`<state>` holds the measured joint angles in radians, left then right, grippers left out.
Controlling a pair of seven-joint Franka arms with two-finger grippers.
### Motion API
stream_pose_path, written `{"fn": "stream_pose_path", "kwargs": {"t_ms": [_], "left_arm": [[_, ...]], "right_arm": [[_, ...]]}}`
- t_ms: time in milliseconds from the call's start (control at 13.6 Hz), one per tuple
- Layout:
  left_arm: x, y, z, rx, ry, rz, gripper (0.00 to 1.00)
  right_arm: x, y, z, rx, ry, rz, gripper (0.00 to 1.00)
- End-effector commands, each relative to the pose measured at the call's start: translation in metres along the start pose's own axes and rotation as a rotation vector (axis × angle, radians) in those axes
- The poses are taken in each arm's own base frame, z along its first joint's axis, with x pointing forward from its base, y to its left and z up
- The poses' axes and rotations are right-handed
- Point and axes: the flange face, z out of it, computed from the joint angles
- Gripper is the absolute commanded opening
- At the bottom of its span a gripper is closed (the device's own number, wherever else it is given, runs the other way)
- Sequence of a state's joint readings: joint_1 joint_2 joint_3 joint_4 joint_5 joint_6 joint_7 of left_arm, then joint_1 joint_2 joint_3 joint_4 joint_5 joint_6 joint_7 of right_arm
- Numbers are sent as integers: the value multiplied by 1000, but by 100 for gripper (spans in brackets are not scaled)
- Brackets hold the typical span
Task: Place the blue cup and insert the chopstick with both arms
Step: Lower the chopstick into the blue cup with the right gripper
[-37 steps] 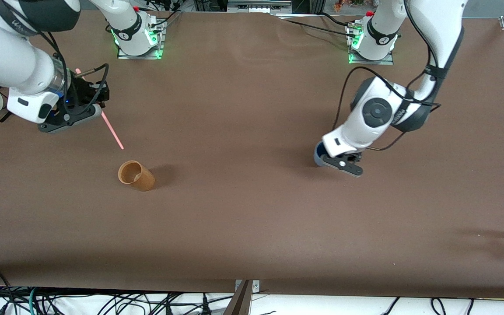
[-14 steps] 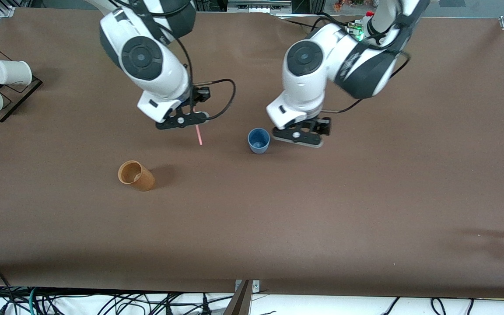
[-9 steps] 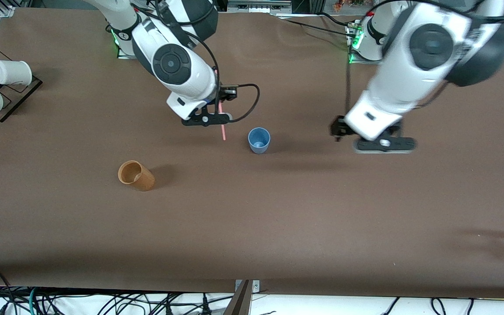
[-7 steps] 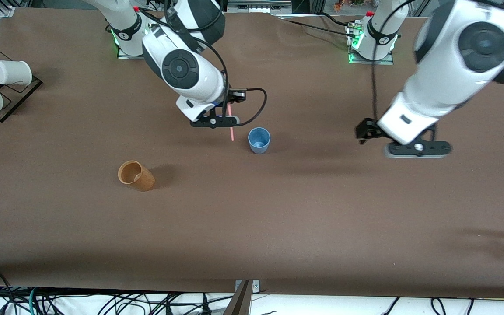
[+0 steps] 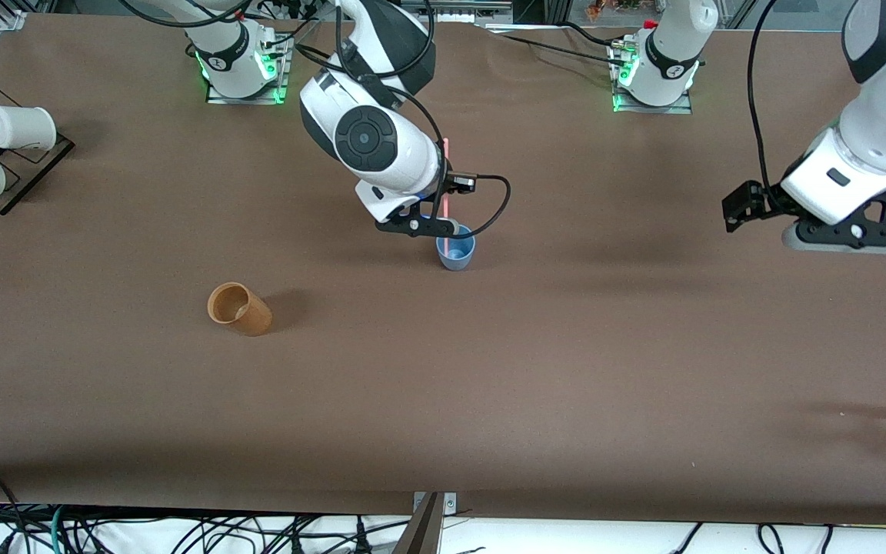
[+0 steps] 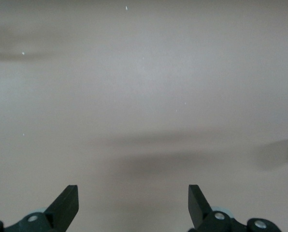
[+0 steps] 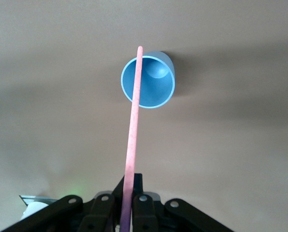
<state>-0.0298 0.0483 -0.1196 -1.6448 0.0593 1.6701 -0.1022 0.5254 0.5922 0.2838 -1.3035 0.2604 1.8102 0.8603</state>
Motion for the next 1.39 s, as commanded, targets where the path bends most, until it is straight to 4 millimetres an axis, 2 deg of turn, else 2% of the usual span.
{"fn": "stream_pose_path", "kwargs": {"t_ms": [0,73,294,440,587,1028,1321], "left_arm": [[-28,-1,2,-32,-27,10,100],[-26,-1,-4,-35,-18,-1,100],[-25,1,-7,-69,-17,-6,100],[-25,-9,-7,-102,-19,-21,100],[-24,-11,-5,-102,-23,-22,100],[-24,-6,-6,-92,-26,-6,100],[-24,-4,-6,-91,-24,-9,100]], "right_arm": [[2,-12,5,38,-6,18,0],[5,-13,10,44,-5,20,0],[8,-16,22,48,-2,26,0],[5,-12,29,32,-14,31,0],[4,-8,36,18,-26,49,0],[1,2,62,-7,-57,101,0],[4,2,68,7,-46,103,0]]}}
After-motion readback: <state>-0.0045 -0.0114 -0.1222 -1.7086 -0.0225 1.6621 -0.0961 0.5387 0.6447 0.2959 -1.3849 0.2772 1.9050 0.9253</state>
